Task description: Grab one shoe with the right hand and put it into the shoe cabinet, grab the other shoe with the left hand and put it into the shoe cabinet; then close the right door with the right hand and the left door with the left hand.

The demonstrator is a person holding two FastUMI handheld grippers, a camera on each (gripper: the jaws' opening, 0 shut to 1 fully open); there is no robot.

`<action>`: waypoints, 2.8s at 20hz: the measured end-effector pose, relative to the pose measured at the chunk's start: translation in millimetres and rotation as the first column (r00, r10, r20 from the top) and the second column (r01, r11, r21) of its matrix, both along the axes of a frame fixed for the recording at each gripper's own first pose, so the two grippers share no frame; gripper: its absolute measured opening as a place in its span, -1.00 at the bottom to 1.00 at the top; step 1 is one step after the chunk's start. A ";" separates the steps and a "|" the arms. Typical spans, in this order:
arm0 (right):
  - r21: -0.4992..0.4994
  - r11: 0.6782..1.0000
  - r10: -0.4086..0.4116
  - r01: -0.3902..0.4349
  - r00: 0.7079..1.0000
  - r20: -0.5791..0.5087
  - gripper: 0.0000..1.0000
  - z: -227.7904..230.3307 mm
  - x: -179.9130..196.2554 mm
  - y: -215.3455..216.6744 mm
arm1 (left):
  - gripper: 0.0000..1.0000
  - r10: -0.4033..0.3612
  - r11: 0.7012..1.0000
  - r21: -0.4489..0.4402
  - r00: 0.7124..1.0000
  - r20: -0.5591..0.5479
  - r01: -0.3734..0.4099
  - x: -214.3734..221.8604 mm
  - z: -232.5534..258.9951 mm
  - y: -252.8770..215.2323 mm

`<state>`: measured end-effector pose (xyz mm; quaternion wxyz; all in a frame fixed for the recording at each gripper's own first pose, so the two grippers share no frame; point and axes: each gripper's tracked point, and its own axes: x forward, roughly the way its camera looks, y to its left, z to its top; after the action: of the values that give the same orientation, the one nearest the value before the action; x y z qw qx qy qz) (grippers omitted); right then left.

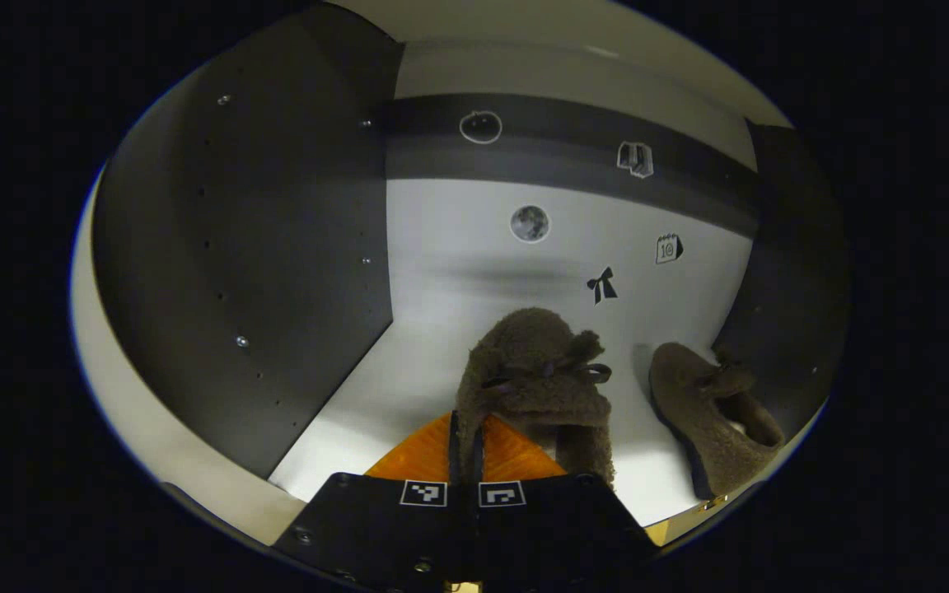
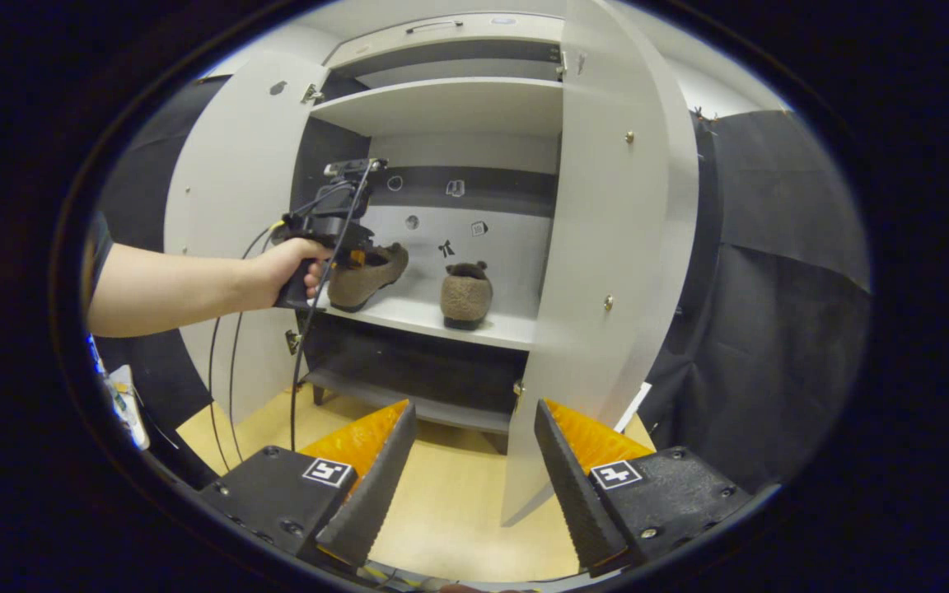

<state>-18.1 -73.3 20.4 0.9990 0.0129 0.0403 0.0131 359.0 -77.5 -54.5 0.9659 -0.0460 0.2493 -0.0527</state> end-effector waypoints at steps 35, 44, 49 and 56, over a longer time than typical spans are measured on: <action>-0.096 0.992 0.098 -0.085 0.984 0.147 0.82 74.1 -17.2 36.5 | 0.83 -0.094 0.990 -0.044 0.860 0.502 0.134 -340.2 123.1 42.2; -0.044 0.984 -0.163 0.175 0.967 0.195 0.82 82.5 -91.2 -57.5 | 0.84 -0.147 0.960 -0.158 0.894 0.422 0.233 -322.5 96.8 12.2; -0.009 0.959 -0.278 0.282 0.952 0.128 0.82 69.4 -82.1 -131.0 | 0.84 -0.170 0.945 -0.193 0.900 0.402 0.265 -324.1 90.9 -5.0; -0.083 0.961 -0.252 0.264 0.959 0.129 0.75 73.5 -38.6 -136.0 | 0.84 -0.164 0.958 -0.159 0.909 0.382 0.240 -333.6 79.9 2.3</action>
<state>-56.8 -209.3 93.9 0.9922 -0.0325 -0.0200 -0.1188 25.5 -75.2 25.4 0.9748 -0.1072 0.0622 -0.1854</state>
